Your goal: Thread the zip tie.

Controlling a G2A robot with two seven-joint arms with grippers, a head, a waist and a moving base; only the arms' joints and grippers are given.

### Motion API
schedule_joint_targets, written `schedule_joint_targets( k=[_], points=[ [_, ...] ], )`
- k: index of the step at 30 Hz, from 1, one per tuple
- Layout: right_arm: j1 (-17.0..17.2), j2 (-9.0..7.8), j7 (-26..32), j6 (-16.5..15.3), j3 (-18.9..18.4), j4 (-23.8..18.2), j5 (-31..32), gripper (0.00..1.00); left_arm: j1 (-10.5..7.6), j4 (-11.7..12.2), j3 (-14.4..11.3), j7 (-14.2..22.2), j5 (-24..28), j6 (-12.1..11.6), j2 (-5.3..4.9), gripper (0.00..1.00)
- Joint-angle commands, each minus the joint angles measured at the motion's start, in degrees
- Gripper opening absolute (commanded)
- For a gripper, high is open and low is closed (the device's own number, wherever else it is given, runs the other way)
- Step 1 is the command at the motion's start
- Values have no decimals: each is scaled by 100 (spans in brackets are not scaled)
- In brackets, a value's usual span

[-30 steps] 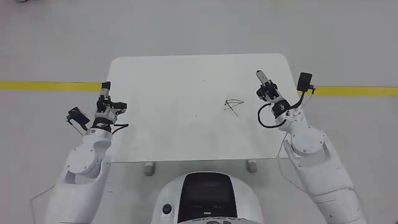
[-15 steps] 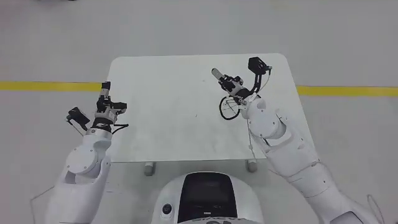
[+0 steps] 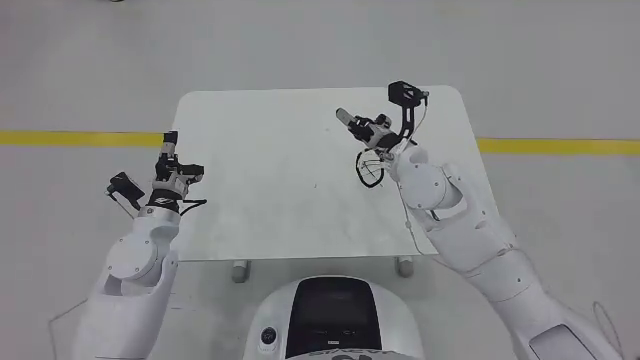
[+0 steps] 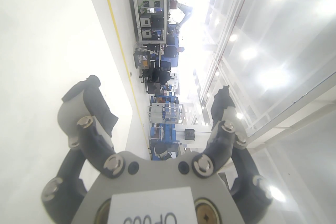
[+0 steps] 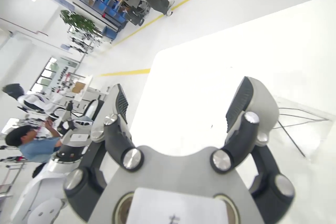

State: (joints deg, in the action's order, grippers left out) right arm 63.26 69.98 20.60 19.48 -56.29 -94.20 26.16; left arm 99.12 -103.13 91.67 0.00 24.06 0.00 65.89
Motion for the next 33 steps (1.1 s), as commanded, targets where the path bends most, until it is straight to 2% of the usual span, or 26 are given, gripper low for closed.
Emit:
schedule_joint_targets(
  k=[1,4,14,16,21,24,27,33],
  points=[
    [-260,26,484,0,57,167,243,100,0,0,0,0,0,0,0,100],
    [-578,80,947,0,182,451,403,100,0,0,0,0,0,0,0,100],
    [-578,80,947,0,182,451,403,100,0,0,0,0,0,0,0,100],
    [-614,69,991,-154,191,450,517,100,0,0,0,0,0,0,0,100],
    [-910,-8,1712,-836,35,749,925,100,0,0,0,0,0,0,0,100],
    [-1101,-49,2301,-1284,-10,948,1076,100,0,0,0,0,0,0,0,100],
    [-1284,-83,2902,-1929,5,1199,1142,100,0,0,0,0,0,0,0,100],
    [-1284,-83,2902,-1929,5,1199,1142,100,0,0,0,0,0,0,0,100]
  ],
)
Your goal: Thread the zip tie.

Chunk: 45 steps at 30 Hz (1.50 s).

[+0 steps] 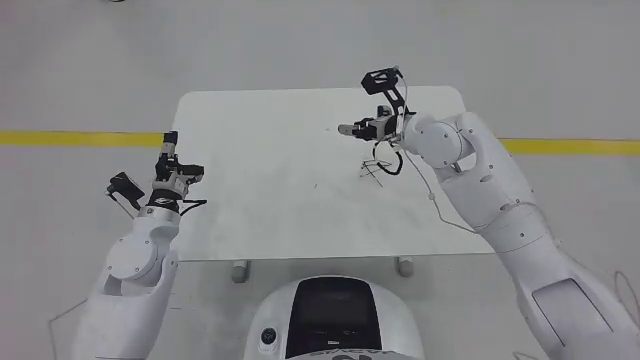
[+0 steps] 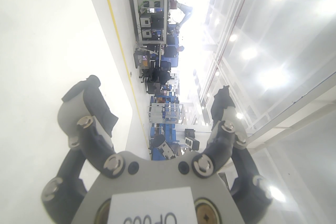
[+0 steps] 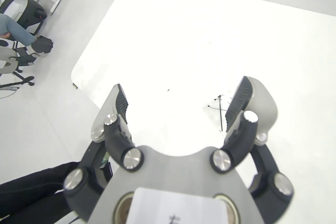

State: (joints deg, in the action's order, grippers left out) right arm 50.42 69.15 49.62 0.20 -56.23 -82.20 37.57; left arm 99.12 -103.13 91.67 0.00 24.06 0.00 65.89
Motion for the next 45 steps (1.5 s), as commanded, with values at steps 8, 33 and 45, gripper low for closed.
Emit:
schedule_joint_targets(
  k=[8,33,45],
  points=[
    [0,0,0,-1,0,0,1,100,0,0,0,0,0,0,0,100],
    [-774,196,1499,-365,1015,796,945,100,0,0,0,0,0,0,0,100],
    [-944,308,1625,-432,1294,1191,1064,100,0,0,0,0,0,0,0,100]
  ],
)
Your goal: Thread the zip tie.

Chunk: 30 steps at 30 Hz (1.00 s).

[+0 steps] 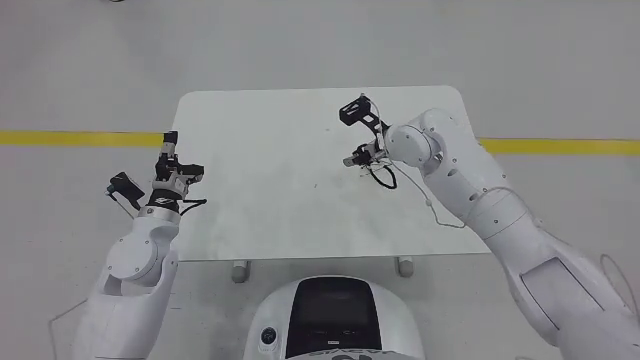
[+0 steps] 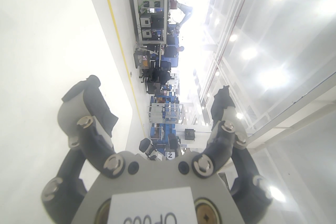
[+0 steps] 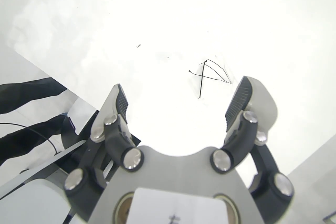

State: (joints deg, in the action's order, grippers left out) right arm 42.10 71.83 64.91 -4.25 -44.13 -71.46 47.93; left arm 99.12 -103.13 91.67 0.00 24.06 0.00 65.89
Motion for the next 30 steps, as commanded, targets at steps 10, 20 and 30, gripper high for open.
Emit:
schedule_joint_targets(
  k=[10,20,30],
  points=[
    [-690,399,176,-109,738,1119,129,100,0,0,0,0,0,0,0,100],
    [-664,501,-57,190,775,1567,62,100,0,0,0,0,0,0,0,100],
    [-755,613,-77,316,929,1857,172,100,0,0,0,0,0,0,0,100]
  ],
)
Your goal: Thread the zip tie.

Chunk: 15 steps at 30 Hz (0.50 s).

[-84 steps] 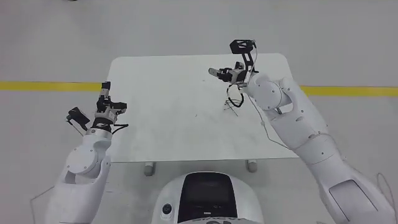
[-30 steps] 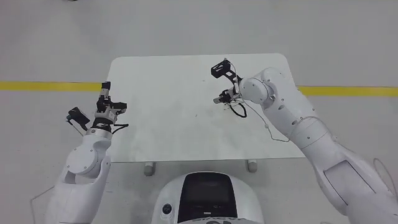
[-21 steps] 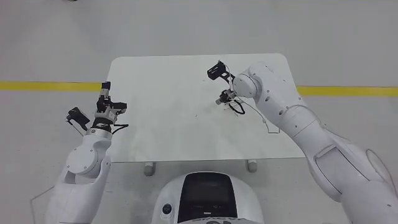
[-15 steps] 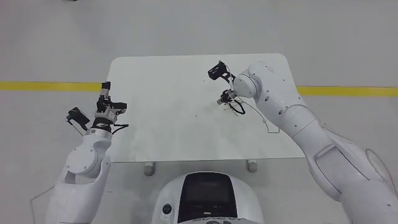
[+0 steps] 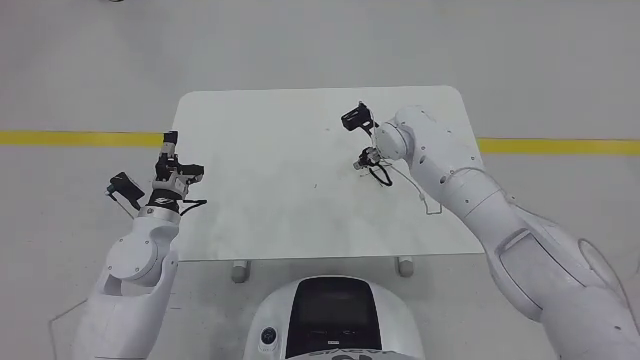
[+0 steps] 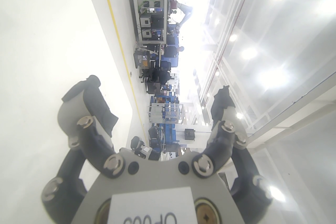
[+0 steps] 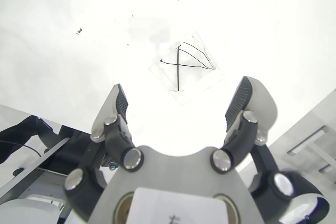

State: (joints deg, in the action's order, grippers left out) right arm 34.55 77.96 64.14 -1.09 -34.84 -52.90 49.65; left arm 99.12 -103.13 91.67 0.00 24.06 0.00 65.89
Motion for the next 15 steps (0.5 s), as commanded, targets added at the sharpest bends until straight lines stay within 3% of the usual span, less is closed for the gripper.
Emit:
schedule_joint_targets(
  k=[1,7,8,9,10,14,15],
  points=[
    [21,1,-32,-9,1,-2,-5,100,0,0,0,0,0,0,0,100],
    [38,49,-179,144,-1,74,198,100,0,0,0,0,0,0,0,100],
    [35,59,-182,143,-4,87,206,85,0,0,0,0,0,0,0,100],
    [29,71,-178,140,-4,108,228,53,0,0,0,0,0,0,0,100],
    [23,80,-169,141,0,127,253,43,0,0,0,0,0,0,0,100],
    [24,120,-129,55,10,236,282,22,0,0,0,0,0,0,0,100],
    [21,131,-124,34,13,263,287,21,0,0,0,0,0,0,0,100]
  ],
)
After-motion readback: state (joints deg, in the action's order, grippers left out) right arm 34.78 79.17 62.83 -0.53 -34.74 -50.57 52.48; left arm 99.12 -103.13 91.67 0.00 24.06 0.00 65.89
